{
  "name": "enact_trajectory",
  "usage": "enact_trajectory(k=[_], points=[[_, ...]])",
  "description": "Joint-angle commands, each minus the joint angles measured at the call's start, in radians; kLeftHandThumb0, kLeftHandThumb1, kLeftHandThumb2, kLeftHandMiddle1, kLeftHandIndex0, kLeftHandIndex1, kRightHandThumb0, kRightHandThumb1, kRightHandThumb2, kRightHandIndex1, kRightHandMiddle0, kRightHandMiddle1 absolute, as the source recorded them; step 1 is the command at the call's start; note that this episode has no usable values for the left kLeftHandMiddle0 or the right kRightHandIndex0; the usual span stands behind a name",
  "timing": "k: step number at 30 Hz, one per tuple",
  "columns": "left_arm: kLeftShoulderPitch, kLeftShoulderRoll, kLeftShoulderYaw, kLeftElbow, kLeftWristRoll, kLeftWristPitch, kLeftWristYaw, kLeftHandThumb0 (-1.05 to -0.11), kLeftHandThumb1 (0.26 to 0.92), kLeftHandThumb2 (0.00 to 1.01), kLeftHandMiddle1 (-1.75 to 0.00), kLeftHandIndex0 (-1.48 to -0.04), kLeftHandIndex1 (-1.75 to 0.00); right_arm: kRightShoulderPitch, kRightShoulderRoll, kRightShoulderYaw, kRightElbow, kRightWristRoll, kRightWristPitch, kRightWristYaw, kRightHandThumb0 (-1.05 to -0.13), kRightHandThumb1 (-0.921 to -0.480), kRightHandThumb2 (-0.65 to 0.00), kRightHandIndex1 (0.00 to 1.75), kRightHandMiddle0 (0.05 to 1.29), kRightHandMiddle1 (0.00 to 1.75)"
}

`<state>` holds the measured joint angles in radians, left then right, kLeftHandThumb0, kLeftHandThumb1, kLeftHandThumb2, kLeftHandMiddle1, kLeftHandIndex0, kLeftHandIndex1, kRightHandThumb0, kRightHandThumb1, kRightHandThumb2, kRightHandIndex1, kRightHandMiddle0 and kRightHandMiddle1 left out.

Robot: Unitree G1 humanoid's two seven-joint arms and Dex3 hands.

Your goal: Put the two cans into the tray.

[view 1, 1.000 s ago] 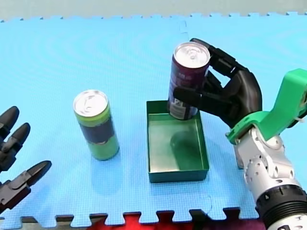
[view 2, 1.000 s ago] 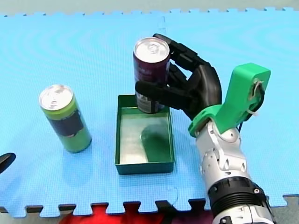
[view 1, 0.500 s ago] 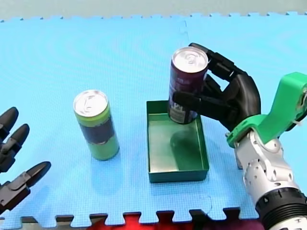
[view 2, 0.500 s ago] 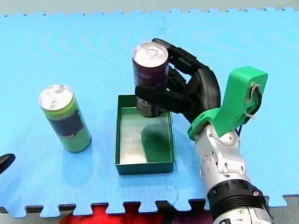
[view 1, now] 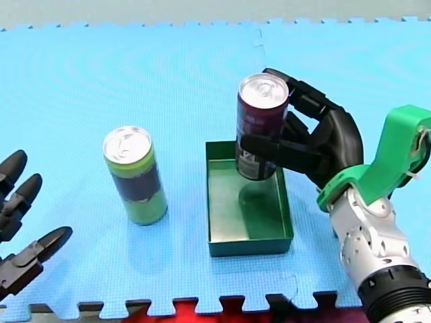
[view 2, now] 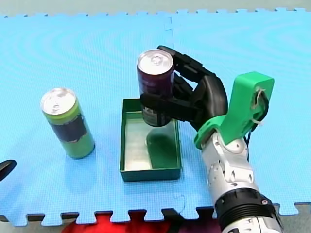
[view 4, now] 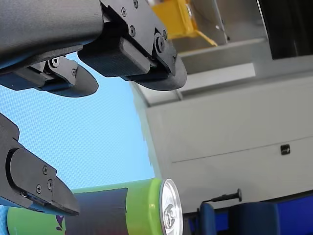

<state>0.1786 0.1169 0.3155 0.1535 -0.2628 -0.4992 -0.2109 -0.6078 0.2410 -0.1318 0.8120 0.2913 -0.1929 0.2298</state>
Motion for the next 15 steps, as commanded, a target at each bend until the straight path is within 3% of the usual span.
enact_trajectory(k=[1, 6, 15], points=[[-0.003, 0.006, 0.005, 0.003, -0.007, -0.006, -0.003, -0.875, 0.703, 0.0, 0.0, -0.51, 0.0, -0.006, 0.034, 0.0, 0.0, 0.002, -0.016, -0.001, -0.346, -0.772, 0.0, 0.0, 1.26, 0.0], [-0.004, 0.007, 0.006, 0.005, -0.007, -0.013, -0.007, -0.886, 0.708, 0.0, 0.0, -0.51, 0.0, -0.006, 0.039, -0.001, 0.007, 0.006, -0.024, 0.001, -0.348, -0.772, 0.0, 0.0, 1.26, 0.0], [-0.003, 0.009, 0.007, -0.005, -0.008, -0.01, -0.008, -0.897, 0.715, 0.0, 0.0, -0.51, 0.0, -0.007, 0.048, -0.013, 0.03, 0.035, -0.046, 0.044, -0.344, -0.776, -0.001, 0.0, 1.26, 0.0]])
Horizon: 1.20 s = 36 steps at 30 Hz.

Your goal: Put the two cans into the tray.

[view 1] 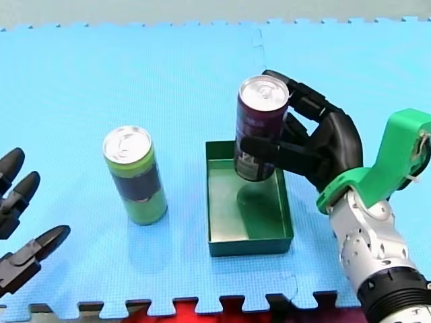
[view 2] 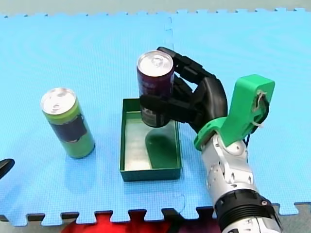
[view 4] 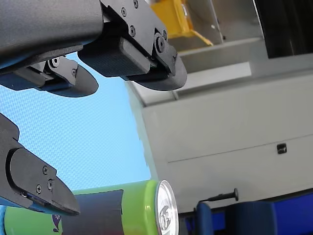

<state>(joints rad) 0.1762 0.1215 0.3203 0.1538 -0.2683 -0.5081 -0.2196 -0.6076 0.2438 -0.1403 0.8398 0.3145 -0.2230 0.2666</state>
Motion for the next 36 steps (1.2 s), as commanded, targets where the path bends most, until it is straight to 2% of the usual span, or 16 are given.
enact_trajectory(k=[1, 7, 12, 22, 30, 36], points=[[0.0, 0.004, 0.002, -0.008, -0.002, 0.0, 0.002, -0.898, 0.715, 0.0, 0.0, -0.51, 0.0, -0.007, 0.046, -0.006, 0.005, 0.014, -0.016, 0.01, -0.344, -0.777, -0.001, 0.0, 1.25, 0.0], [0.003, 0.003, 0.0, -0.015, 0.0, 0.004, 0.004, -0.906, 0.718, 0.0, 0.0, -0.51, 0.0, -0.004, 0.05, -0.013, 0.025, 0.025, -0.029, 0.029, -0.343, -0.778, -0.001, 0.0, 1.25, 0.0], [0.01, 0.004, 0.001, -0.022, 0.0, 0.004, 0.004, -0.914, 0.722, 0.0, 0.0, -0.51, 0.0, 0.004, 0.056, -0.011, 0.03, 0.023, -0.04, 0.028, -0.344, -0.779, -0.001, 0.0, 1.25, 0.0], [0.014, 0.012, 0.003, -0.026, 0.006, 0.002, 0.004, -0.927, 0.733, 0.0, 0.0, -0.51, 0.0, -0.004, 0.065, -0.021, 0.055, 0.042, -0.058, 0.054, -0.343, -0.779, 0.0, 0.0, 1.24, 0.0], [0.02, 0.008, 0.001, -0.04, 0.011, 0.005, 0.009, -0.939, 0.741, 0.0, 0.0, -0.51, 0.0, 0.006, 0.065, -0.026, 0.053, 0.058, -0.071, 0.098, -0.344, -0.78, 0.0, 0.0, 1.24, 0.0], [0.027, 0.008, -0.001, -0.058, 0.014, 0.015, 0.014, -0.945, 0.746, 0.0, 0.0, -0.52, 0.0, 0.011, 0.064, -0.027, 0.058, 0.058, -0.077, 0.108, -0.345, -0.782, -0.001, 0.0, 1.24, 0.0]])
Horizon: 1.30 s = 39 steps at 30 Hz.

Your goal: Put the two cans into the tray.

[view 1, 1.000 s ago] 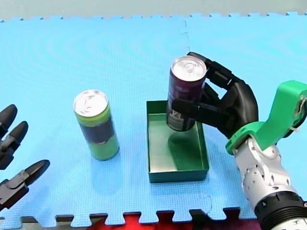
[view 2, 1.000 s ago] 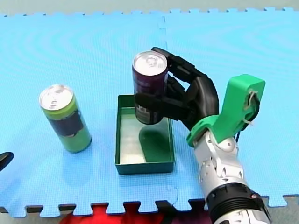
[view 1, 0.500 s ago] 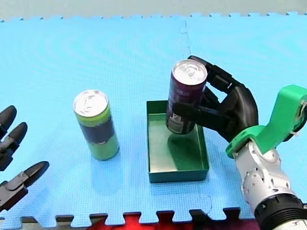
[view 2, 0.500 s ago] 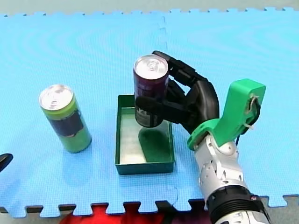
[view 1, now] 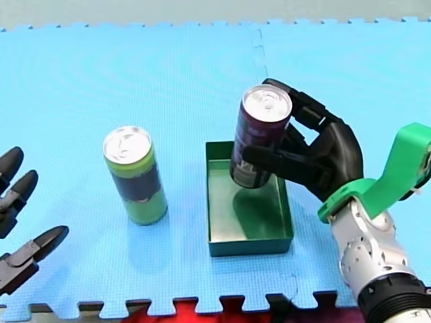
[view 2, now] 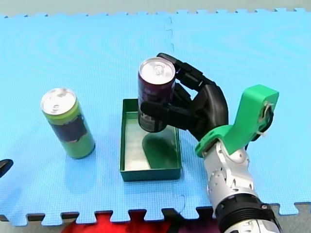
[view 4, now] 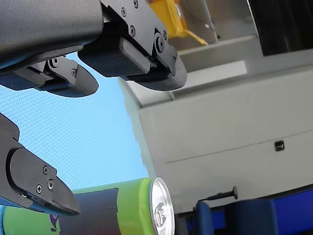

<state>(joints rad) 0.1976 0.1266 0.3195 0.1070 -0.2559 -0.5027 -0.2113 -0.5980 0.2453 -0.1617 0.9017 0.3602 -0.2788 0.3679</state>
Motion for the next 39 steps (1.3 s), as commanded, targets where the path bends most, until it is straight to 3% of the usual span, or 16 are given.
enact_trajectory(k=[1, 8, 12, 28, 39], points=[[0.006, 0.002, -0.001, -0.014, 0.003, 0.011, 0.007, -0.946, 0.747, 0.0, 0.0, -0.52, 0.0, 0.002, 0.062, -0.005, -0.005, 0.012, -0.021, 0.007, -0.346, -0.783, -0.001, 0.0, 1.24, 0.0], [0.01, 0.0, -0.002, -0.026, 0.014, 0.016, 0.018, -0.951, 0.754, 0.0, 0.0, -0.52, 0.0, 0.012, 0.061, -0.001, -0.003, 0.002, -0.02, -0.007, -0.346, -0.784, -0.001, 0.0, 1.24, 0.0], [0.012, 0.002, -0.003, -0.03, 0.013, 0.02, 0.02, -0.954, 0.757, 0.0, 0.0, -0.52, 0.0, 0.013, 0.056, -0.002, 0.016, -0.005, -0.016, -0.021, -0.345, -0.784, 0.0, 0.0, 1.24, 0.0], [0.017, 0.0, -0.004, -0.038, 0.006, 0.023, 0.016, -0.965, 0.76, 0.0, 0.0, -0.52, 0.0, 0.004, 0.05, -0.015, 0.051, -0.01, -0.028, -0.016, -0.328, -0.781, 0.0, 0.0, 1.24, 0.0], [0.013, -0.001, -0.004, -0.031, 0.0, 0.024, 0.013, -0.979, 0.76, 0.0, 0.0, -0.52, 0.0, -0.015, 0.044, -0.021, 0.085, -0.022, -0.041, -0.028, -0.317, -0.781, 0.0, 0.0, 1.24, 0.0]])
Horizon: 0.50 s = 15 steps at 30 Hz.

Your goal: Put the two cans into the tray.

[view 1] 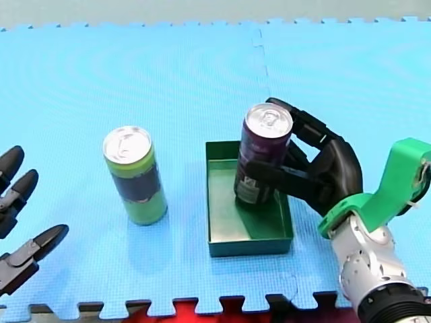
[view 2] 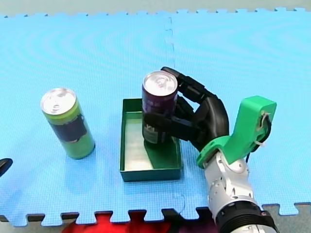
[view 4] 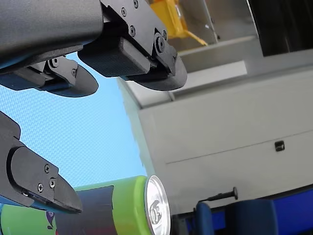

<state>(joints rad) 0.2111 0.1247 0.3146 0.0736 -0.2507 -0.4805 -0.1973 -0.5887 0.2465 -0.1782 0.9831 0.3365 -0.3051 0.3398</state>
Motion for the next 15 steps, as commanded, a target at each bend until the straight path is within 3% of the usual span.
enact_trajectory(k=[1, 9, 15], points=[[0.0, 0.001, 0.001, 0.001, -0.006, 0.002, -0.001, -0.979, 0.759, 0.0, 0.0, -0.52, 0.0, -0.026, 0.043, -0.005, 0.007, 0.001, -0.017, -0.001, -0.317, -0.781, 0.0, 0.0, 1.25, 0.0], [0.003, 0.0, 0.0, -0.006, -0.007, 0.006, 0.001, -0.987, 0.763, 0.0, 0.0, -0.52, 0.0, -0.036, 0.039, -0.008, 0.023, -0.008, -0.027, -0.004, -0.314, -0.78, 0.0, 0.0, 1.25, 0.0], [-0.002, 0.0, -0.002, -0.001, -0.003, 0.004, 0.002, -0.993, 0.767, 0.0, 0.0, -0.52, 0.0, -0.047, 0.029, 0.006, 0.046, -0.057, -0.075, -0.045, -0.312, -0.781, 0.0, 0.0, 1.25, 0.0]])
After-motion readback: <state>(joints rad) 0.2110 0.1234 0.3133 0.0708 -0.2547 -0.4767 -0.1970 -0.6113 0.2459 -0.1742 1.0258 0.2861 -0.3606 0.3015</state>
